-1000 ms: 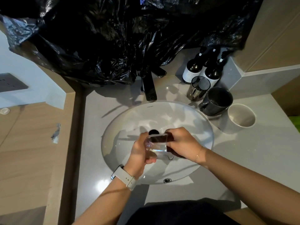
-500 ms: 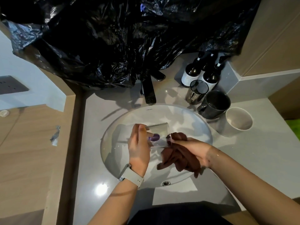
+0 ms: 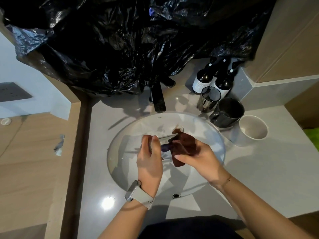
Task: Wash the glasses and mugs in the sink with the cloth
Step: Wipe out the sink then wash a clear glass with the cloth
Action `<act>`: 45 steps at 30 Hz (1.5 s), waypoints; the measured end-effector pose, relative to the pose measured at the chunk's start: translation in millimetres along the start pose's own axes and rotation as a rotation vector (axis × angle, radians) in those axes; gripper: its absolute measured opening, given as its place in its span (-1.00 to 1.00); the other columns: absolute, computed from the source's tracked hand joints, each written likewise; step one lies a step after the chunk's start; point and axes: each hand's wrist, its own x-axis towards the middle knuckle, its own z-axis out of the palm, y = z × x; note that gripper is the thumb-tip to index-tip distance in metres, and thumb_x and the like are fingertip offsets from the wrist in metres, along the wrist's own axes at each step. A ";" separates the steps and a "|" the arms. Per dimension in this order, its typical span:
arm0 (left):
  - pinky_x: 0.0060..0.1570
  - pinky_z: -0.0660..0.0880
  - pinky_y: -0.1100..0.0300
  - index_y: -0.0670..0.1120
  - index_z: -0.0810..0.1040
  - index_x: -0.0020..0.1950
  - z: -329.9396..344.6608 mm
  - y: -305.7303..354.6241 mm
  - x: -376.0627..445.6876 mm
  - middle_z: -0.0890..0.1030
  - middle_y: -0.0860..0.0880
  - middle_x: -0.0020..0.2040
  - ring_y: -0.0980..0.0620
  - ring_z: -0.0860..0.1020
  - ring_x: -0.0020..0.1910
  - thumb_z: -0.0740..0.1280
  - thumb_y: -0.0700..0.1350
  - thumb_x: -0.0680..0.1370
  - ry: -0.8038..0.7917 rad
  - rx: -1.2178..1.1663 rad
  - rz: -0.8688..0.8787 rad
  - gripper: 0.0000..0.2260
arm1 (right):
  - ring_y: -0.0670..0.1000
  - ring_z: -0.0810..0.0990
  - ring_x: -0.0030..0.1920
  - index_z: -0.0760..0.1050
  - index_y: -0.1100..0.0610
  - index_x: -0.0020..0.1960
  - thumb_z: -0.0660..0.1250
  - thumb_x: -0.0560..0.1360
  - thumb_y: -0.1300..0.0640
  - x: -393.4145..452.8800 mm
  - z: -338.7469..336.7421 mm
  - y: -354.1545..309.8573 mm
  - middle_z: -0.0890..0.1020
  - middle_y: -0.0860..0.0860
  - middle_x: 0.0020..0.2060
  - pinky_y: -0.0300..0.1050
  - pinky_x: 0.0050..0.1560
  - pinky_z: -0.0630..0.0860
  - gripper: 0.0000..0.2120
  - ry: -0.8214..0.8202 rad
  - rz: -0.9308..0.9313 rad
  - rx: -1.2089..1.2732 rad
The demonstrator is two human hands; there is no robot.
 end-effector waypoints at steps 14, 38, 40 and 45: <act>-0.17 0.49 0.16 0.01 0.44 -0.06 -6.8 -5.6 -15.1 0.54 0.01 -0.20 0.01 0.57 -0.18 0.12 0.11 0.60 -0.011 0.096 0.333 -0.78 | 0.05 0.68 -0.02 0.68 0.15 -0.02 0.48 0.29 0.07 8.7 4.5 -14.5 0.69 0.16 -0.02 -0.12 0.02 0.55 -0.70 -0.177 0.407 0.386; -0.46 0.54 0.26 -0.27 0.65 -0.05 -10.4 6.0 21.1 0.68 -0.24 -0.12 -0.12 0.50 -0.30 0.36 0.17 0.51 -0.274 -0.902 -0.916 -0.53 | 0.09 0.67 0.04 0.65 0.17 0.03 0.42 0.45 0.27 -8.2 -51.8 10.4 0.72 0.08 -0.06 -0.14 0.05 0.53 -0.84 0.226 0.101 0.078; -0.26 0.63 0.18 -0.27 0.66 0.06 -10.5 4.1 22.7 0.64 -0.22 0.08 -0.13 0.59 -0.20 0.42 0.18 0.43 -0.389 -0.965 -0.925 -0.49 | 0.15 0.67 0.04 0.64 0.15 0.06 0.44 0.44 0.21 -5.9 -55.3 10.6 0.72 0.11 -0.08 -0.09 0.02 0.51 -0.80 0.281 0.229 0.174; 0.03 0.64 0.07 -0.28 0.45 0.39 -3.7 10.5 21.4 0.55 -0.27 0.29 -0.18 0.64 -0.02 0.36 0.13 0.52 -0.547 -1.115 -0.949 -0.40 | 0.18 0.67 0.03 0.65 0.14 -0.02 0.44 0.44 0.22 -6.6 -51.2 3.1 0.71 0.16 -0.08 0.10 0.08 0.57 -0.88 0.365 0.285 0.284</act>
